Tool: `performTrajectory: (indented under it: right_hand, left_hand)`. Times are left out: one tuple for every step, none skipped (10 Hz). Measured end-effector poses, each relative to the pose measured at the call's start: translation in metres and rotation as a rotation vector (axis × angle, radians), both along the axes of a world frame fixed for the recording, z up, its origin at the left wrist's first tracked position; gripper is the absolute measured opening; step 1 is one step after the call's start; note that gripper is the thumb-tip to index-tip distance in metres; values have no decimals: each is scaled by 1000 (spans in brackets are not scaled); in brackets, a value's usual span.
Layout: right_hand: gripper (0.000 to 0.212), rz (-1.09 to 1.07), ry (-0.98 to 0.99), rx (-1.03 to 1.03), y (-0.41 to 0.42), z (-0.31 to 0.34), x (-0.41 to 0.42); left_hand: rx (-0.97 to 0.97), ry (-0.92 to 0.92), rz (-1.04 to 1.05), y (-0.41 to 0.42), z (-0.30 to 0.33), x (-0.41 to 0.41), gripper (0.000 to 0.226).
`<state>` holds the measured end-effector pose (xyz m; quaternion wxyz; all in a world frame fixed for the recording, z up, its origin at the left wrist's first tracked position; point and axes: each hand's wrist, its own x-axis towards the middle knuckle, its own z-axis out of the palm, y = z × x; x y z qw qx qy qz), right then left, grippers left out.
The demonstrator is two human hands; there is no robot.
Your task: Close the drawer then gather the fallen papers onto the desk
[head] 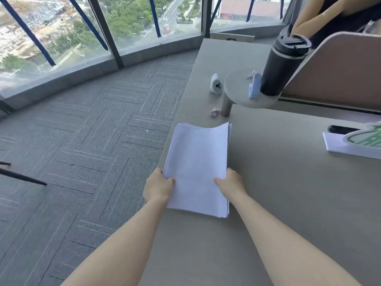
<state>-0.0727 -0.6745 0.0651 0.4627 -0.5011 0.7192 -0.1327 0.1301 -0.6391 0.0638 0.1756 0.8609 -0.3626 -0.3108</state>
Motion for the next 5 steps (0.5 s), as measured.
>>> performTrajectory:
  right_hand:
    - [33,57,329,16,2,6,3]
    - [48,22,497,-17,9,7,1]
    - [44,-101,332,-42,21,11,-7]
    - [19,-173,-10,-99,54,18,-31]
    - [21,-191,-187,-35,120,32,-57]
  left_hand:
    - [3,-63,14,2,-2,-2,38]
    - [-6,-143,12,3,-5,-1,51]
    - [-31,-229,-29,12,-3,-1,55]
    - [-257,-140,-64,28,4,-10,37]
    - [-382,-46,-178,79,10,-31,16]
